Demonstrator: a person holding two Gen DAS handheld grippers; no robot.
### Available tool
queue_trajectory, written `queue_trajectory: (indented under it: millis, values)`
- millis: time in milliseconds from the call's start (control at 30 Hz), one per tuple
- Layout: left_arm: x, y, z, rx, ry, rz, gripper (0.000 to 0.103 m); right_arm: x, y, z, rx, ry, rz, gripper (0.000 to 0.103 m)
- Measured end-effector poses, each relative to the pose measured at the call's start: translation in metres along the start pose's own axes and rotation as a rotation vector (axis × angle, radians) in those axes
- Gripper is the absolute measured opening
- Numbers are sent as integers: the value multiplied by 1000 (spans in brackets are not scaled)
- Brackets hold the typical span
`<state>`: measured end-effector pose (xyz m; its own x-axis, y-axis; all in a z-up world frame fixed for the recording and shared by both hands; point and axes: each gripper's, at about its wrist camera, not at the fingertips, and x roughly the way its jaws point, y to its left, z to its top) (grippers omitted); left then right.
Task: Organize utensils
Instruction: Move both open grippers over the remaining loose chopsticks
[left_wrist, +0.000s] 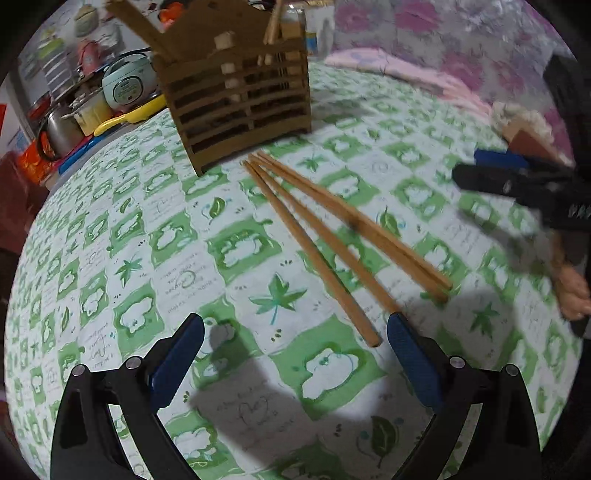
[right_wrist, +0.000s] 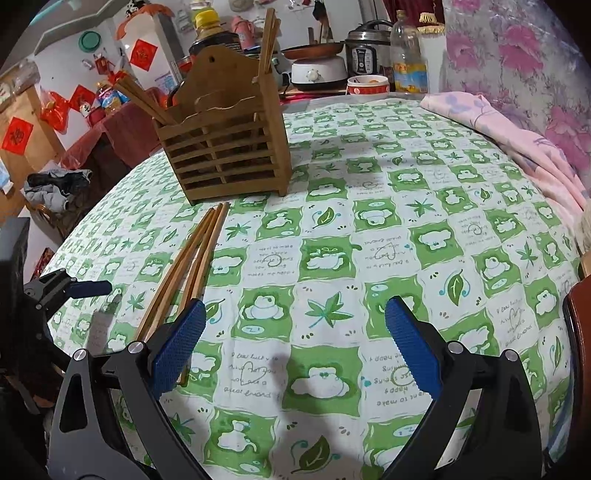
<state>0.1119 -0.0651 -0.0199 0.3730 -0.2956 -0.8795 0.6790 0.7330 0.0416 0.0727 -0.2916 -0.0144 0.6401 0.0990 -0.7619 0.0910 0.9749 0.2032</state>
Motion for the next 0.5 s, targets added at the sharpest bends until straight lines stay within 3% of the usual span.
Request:
queue_trajectory:
  millis: [133,267,333,400,500]
  values:
    - [2,16,0,-65,13,44,99,0,0,0,3,0,-1,94]
    - [3,62,-6,-258,42,105,98,-1,-1,0,12,-3,1,94]
    - [0,76,-10,-319,40,99,97,-2,0,0,11,-8,5,94]
    - [-6,78,-12,-321,17,102,97,-3,0,0,7,-15,8,94]
    - [-13,61,-9,-242,-18,136,97,-5,1,0,-1,-27,8,94]
